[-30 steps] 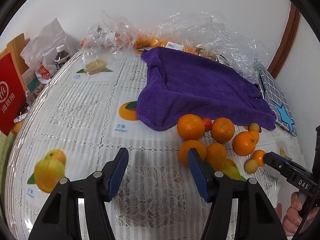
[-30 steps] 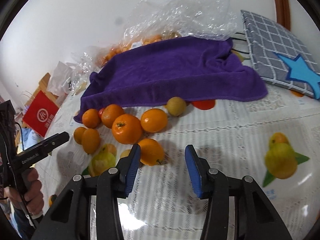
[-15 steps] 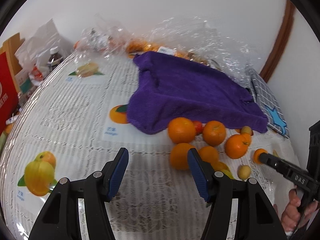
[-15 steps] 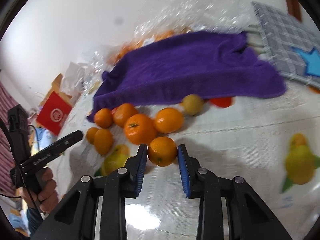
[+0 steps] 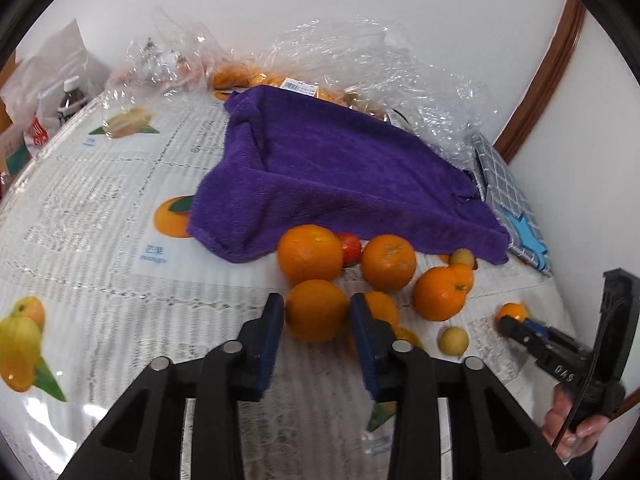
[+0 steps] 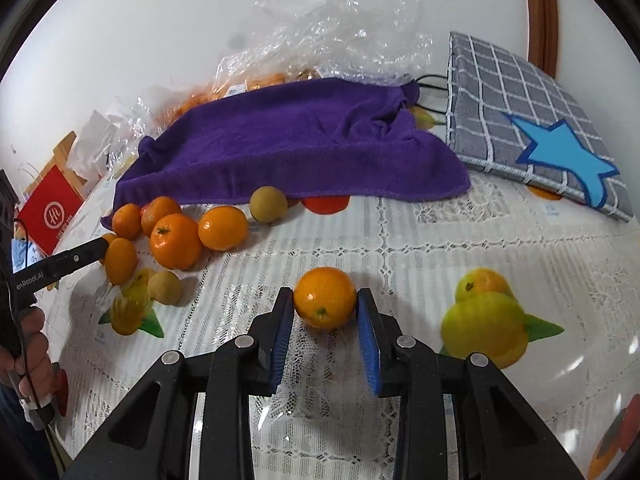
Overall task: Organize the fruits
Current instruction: 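Grasp a large orange with the left tool while the right tool grasps a tangerine, then carry the large orange with the left tool while the right tool carries the tangerine over the purple towel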
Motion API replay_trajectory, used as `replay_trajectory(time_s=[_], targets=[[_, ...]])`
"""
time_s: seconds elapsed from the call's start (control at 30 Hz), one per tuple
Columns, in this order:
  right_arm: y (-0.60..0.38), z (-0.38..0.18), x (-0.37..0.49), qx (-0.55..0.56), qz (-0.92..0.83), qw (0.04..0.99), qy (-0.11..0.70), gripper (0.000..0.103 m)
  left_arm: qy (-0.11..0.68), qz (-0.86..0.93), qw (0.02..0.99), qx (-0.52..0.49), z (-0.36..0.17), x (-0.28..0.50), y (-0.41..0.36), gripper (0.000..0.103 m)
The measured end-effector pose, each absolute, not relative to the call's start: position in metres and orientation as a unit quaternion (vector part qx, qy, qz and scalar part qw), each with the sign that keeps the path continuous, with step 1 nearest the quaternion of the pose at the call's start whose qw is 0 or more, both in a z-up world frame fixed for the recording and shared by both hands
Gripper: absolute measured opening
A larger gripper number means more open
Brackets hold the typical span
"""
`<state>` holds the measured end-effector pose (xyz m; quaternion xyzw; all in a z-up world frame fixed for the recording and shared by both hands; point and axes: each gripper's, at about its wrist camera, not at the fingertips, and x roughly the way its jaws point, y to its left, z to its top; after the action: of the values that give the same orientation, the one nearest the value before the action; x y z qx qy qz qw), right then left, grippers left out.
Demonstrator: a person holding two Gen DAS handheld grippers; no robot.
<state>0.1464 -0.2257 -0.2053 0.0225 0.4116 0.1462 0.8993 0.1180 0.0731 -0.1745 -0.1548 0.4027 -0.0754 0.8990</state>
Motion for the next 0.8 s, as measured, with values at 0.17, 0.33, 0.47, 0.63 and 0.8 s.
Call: replay_trajectory(time_s=[0.17, 0.33, 0.47, 0.63, 0.8], targets=[[-0.228, -0.206, 0.147, 0.032, 0.148, 0.900, 0.408, 0.032, 0.404, -0.067, 0.898, -0.159, -0.169, 0.115, 0.075, 0.032], [-0.233, -0.207, 0.145, 0.041, 0.148, 0.902, 0.404, 0.032, 0.402, -0.019, 0.908, -0.119, -0.172, 0.103, 0.081, 0.032], [-0.232, -0.207, 0.139, 0.028, 0.150, 0.902, 0.405, 0.032, 0.396, -0.016, 0.911, -0.117, -0.171, 0.102, 0.082, 0.032], [-0.234, -0.208, 0.138, 0.037, 0.151, 0.902, 0.403, 0.032, 0.403, -0.036, 0.905, -0.130, -0.182, 0.105, 0.082, 0.035], [-0.234, -0.207, 0.137, 0.034, 0.151, 0.902, 0.403, 0.032, 0.392, -0.062, 0.899, -0.184, -0.187, 0.104, 0.098, 0.033]])
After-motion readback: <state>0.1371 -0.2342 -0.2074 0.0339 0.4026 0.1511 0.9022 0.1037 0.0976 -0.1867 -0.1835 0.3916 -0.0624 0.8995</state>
